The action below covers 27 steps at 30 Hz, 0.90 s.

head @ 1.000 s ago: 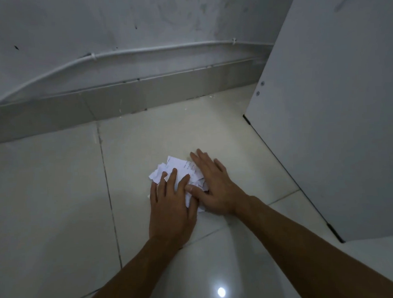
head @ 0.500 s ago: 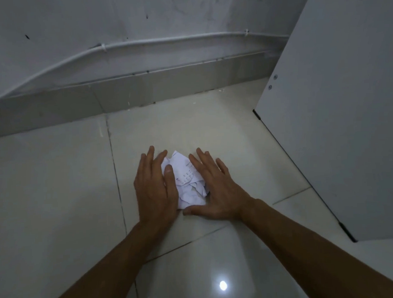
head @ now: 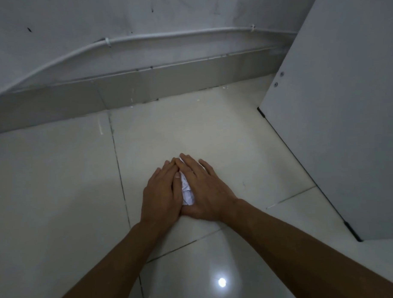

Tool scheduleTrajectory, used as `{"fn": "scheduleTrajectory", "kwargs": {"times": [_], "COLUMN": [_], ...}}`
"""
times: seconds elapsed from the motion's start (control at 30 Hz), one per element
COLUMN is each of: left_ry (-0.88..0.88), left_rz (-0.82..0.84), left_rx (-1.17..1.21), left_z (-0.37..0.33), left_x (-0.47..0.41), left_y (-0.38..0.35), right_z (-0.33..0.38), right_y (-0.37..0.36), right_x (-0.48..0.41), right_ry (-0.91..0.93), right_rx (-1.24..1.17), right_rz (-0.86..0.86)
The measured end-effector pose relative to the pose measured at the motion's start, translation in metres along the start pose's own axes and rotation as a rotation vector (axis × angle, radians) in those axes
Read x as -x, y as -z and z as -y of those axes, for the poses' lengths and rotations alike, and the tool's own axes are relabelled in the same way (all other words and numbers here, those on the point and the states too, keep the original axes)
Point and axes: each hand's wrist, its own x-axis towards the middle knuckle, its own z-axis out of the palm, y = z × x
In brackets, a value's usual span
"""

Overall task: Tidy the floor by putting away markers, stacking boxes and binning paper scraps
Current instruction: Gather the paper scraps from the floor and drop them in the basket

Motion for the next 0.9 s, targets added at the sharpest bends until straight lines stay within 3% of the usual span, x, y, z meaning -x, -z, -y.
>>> {"fn": "scheduleTrajectory", "kwargs": {"times": [0.17,0.3,0.47,0.63,0.73,0.9], "left_ry": [0.078,0.134,0.097,-0.016,0.003,0.115], "left_rz": [-0.005,-0.024,-0.100,0.018,0.126,0.052], "left_rx": [0.053,0.166,0.275,0.242,0.335,0.448], "left_z": [0.002,0.001,-0.004,-0.003,0.005,0.000], "left_x": [0.003,0.001,0.003,0.005,0.004,0.006], "left_y": [0.001,0.001,0.000,0.005,0.011,0.017], "right_z": [0.020,0.022,0.029,0.031,0.035,0.043], "right_y": [-0.018,-0.016,-0.015,-0.010,-0.008,-0.004], "right_x": [-0.008,-0.006,-0.008,-0.006,-0.004,-0.002], "right_ry": [-0.118,-0.147,-0.140,-0.146,-0.092,-0.090], "right_rx": [0.040,-0.233,0.006,0.017,0.045,0.037], "right_rz": [-0.021,-0.009,-0.214,-0.197,-0.171,-0.185]}}
